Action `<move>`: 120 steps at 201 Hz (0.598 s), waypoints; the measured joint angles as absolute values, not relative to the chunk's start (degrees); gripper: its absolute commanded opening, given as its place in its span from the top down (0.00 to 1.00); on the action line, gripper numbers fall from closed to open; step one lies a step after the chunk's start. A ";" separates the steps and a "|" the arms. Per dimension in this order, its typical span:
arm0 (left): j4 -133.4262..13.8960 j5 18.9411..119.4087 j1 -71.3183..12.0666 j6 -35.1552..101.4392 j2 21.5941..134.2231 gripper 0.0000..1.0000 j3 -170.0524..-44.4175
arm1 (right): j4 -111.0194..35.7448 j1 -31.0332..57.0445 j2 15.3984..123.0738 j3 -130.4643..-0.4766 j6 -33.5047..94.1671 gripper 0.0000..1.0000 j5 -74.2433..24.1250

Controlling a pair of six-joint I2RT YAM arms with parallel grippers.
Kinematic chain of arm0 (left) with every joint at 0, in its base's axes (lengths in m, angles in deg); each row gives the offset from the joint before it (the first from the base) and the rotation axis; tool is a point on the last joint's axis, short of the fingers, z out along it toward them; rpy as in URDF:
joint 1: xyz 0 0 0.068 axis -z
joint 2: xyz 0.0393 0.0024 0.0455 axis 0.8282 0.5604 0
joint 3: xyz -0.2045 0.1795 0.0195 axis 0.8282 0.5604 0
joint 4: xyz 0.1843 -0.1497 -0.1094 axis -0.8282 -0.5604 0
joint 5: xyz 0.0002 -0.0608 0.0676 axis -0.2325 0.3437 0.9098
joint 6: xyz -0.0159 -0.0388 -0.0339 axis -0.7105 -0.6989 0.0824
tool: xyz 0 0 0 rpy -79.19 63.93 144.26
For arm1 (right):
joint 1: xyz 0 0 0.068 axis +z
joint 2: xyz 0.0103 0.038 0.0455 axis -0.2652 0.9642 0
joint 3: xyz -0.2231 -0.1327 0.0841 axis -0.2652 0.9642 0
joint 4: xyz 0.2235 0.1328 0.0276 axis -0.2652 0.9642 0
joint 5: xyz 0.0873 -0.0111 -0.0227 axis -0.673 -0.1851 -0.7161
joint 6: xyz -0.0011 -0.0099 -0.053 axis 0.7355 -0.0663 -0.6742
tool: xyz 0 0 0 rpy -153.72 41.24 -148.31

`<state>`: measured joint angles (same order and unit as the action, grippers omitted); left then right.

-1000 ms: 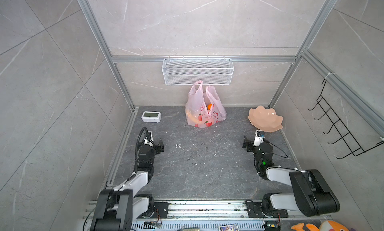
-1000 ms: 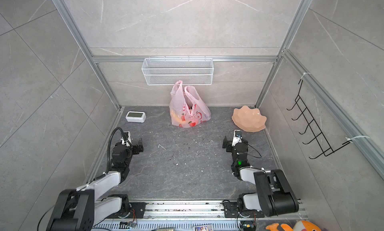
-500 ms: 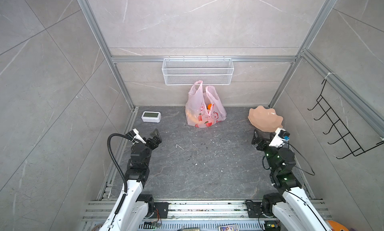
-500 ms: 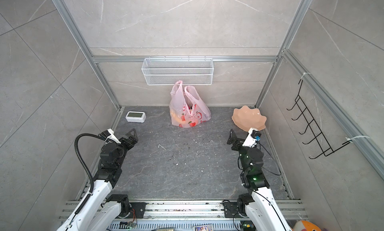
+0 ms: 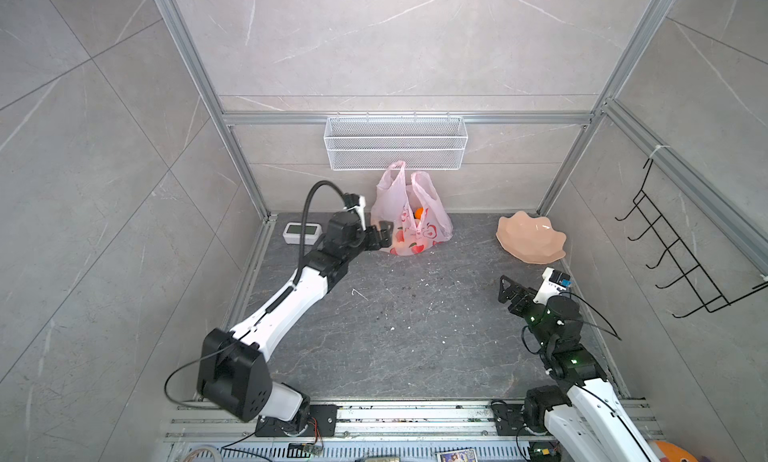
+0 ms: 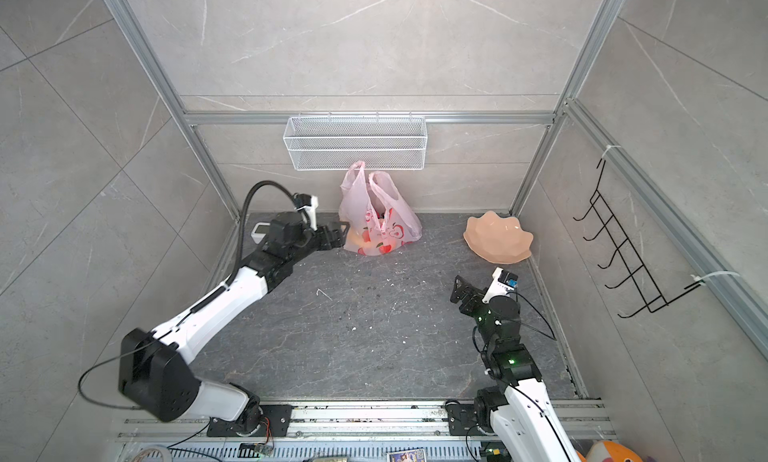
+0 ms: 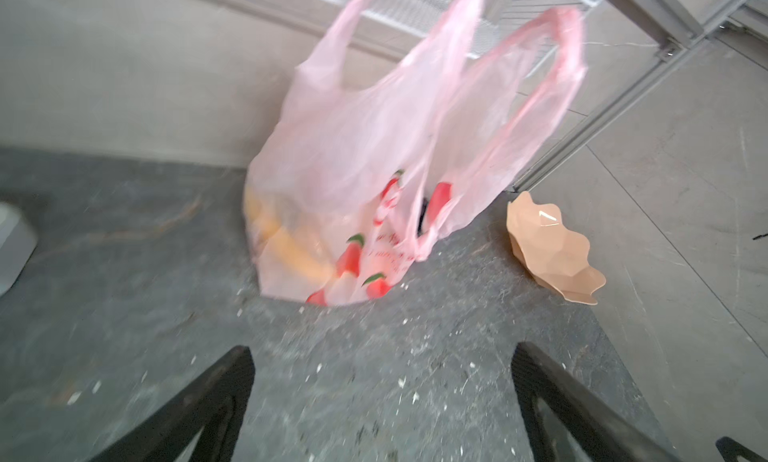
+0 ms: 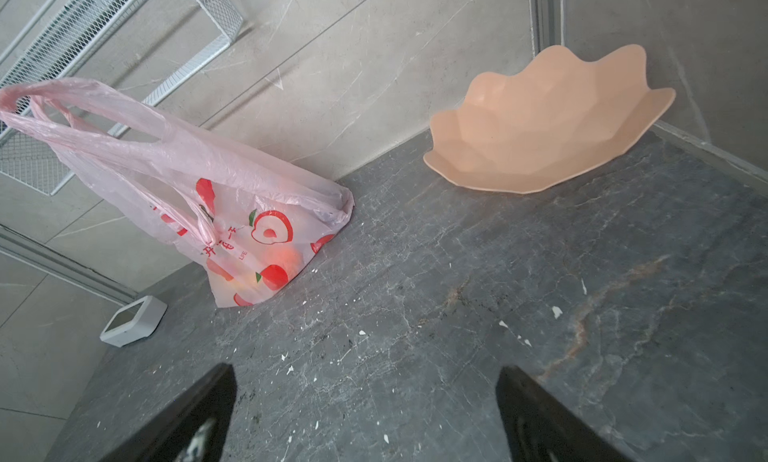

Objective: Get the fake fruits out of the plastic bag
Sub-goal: 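Reach the left gripper to the pink bag's handle and grasp it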

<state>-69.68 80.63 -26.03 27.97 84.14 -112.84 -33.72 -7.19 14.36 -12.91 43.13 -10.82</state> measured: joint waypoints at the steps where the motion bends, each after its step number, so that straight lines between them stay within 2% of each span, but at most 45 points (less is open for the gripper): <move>1: -69.85 80.70 -25.89 28.06 84.43 0.00 -113.25 | -33.72 -7.19 14.34 -12.91 43.15 0.00 -10.82; 67: -92.65 100.06 -20.17 31.75 111.12 0.00 -154.10 | -33.08 -7.19 12.16 -12.91 44.01 0.00 -10.97; 104: -101.07 108.63 -19.56 30.22 121.50 0.00 -171.52 | -33.02 -7.19 12.11 -12.91 44.18 0.00 -10.97; 120: -101.63 111.50 -19.58 30.26 124.47 0.03 -175.33 | -33.02 -7.19 12.11 -12.91 44.25 0.00 -11.00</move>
<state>-101.63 111.50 -19.58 30.26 124.47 -175.33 -33.02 -7.19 12.11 -12.91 44.25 -11.00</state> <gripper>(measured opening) 0.991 0.998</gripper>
